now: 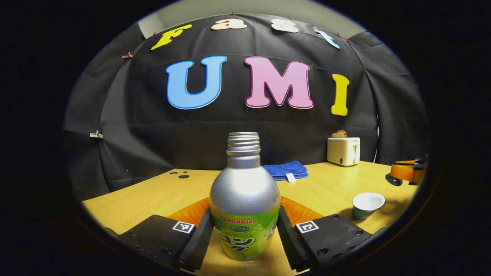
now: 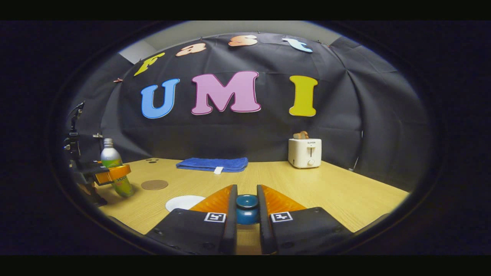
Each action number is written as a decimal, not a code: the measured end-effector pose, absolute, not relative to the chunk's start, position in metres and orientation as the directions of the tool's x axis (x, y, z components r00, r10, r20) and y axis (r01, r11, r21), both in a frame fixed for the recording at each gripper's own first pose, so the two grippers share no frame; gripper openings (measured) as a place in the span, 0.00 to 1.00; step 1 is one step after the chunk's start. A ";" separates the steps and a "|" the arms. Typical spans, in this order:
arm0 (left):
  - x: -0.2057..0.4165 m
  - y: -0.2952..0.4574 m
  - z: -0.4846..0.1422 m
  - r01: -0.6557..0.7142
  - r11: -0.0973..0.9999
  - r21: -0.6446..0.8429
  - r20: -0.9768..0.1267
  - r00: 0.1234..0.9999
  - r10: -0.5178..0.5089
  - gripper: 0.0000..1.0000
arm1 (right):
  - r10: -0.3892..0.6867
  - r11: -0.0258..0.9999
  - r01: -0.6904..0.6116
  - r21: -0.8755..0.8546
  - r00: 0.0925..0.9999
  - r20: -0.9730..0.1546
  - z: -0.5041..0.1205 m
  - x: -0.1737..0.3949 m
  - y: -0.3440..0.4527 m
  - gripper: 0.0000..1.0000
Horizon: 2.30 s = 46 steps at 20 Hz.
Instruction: Open the teacup lid with one hand, grasp the water bottle and pour water into the teacup with the other hand; after pouring, place the water bottle on the coaster and then close the teacup lid.
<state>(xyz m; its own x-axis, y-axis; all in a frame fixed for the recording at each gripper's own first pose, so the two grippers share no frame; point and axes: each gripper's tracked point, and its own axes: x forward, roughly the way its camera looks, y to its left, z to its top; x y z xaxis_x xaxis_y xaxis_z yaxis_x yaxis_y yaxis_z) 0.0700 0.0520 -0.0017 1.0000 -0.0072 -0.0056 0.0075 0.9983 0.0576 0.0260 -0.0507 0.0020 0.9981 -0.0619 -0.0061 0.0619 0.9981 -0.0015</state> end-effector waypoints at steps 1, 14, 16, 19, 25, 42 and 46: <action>0.070 0.047 -0.001 0.012 0.996 0.094 -0.004 1.000 -0.012 0.81 | -0.060 0.998 0.060 -0.001 0.998 -0.013 0.001 0.026 -0.049 0.28; 0.084 -0.019 0.012 0.132 0.668 0.733 -0.043 0.988 -0.148 0.80 | -0.094 0.996 0.094 -0.003 0.996 -0.006 0.003 0.037 -0.087 0.22; 0.087 -0.033 -0.002 0.178 0.558 0.811 -0.089 0.979 -0.182 0.80 | -0.077 0.997 0.077 -0.002 0.997 -0.008 0.002 0.036 -0.086 0.28; 0.089 -0.048 -0.016 0.219 0.438 0.872 -0.138 0.968 -0.210 0.80 | -0.069 0.998 0.069 -0.002 0.998 -0.007 0.003 0.037 -0.085 0.28; 0.093 -0.063 -0.028 0.241 0.171 0.955 -0.199 0.952 -0.233 0.80 | -0.046 0.999 0.046 -0.002 0.999 -0.008 0.002 0.037 -0.083 0.28; 0.098 -0.079 -0.035 0.266 -0.298 0.917 -0.340 0.912 -0.232 0.80 | -0.051 0.999 0.051 -0.002 0.999 -0.007 0.003 0.038 -0.093 0.28; 0.101 -0.081 -0.030 0.239 -0.380 0.894 -0.338 0.915 -0.219 0.80 | -0.047 0.999 0.047 -0.002 0.999 -0.006 0.003 0.038 -0.092 0.28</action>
<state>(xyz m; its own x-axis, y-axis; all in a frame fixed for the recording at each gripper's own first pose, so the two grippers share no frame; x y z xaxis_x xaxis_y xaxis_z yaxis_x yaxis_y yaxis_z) 0.1006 -0.0806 -0.0301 0.9152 -0.2193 -0.3381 0.2392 -0.3798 0.8936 0.0379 -0.0919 0.0032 0.9989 -0.0468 -0.0062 0.0468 0.9989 -0.0021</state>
